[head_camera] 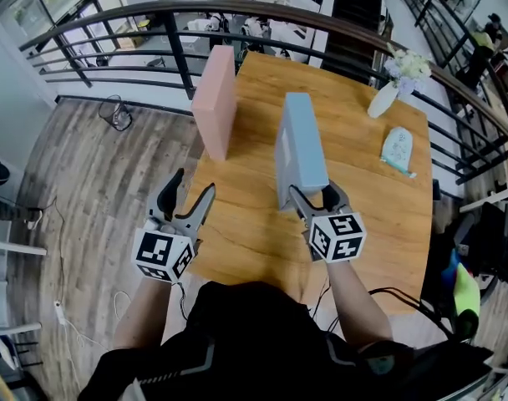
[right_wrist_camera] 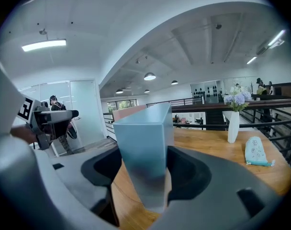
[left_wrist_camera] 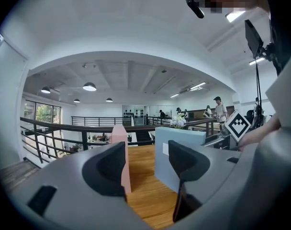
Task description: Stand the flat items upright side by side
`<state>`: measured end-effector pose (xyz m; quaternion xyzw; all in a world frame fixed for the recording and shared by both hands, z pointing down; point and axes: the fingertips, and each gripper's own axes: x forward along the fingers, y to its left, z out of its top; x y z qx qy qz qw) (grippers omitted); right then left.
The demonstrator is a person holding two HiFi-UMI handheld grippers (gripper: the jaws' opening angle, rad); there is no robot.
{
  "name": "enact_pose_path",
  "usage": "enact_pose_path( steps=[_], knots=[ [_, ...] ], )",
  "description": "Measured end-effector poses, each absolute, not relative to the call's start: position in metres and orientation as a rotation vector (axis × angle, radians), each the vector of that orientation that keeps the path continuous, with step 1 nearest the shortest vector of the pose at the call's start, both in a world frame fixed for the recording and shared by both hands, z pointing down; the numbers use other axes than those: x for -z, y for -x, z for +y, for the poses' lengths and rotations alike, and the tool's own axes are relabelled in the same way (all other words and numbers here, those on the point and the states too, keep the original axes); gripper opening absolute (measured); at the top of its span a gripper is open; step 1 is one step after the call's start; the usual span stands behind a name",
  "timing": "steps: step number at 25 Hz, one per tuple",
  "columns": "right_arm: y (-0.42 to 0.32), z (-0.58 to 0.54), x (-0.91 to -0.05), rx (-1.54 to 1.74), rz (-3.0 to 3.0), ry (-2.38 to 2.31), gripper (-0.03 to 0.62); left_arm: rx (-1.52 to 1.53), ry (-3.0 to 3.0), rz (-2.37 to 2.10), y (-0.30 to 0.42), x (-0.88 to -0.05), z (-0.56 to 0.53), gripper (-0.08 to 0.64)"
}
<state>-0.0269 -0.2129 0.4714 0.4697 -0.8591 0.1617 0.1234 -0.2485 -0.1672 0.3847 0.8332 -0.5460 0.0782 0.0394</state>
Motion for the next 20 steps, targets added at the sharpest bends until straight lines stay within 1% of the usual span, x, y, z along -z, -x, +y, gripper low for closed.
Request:
enact_pose_path(
  steps=[10, 20],
  knots=[
    [0.11, -0.253, -0.471, -0.512, -2.454, -1.416, 0.307, -0.232, -2.524, -1.678, 0.32, -0.398, -0.177, 0.299],
    [0.169, -0.302, -0.469, -0.58, -2.421, -1.496, 0.312, -0.236, -2.555, -1.673, 0.362, -0.396, -0.18, 0.299]
  ],
)
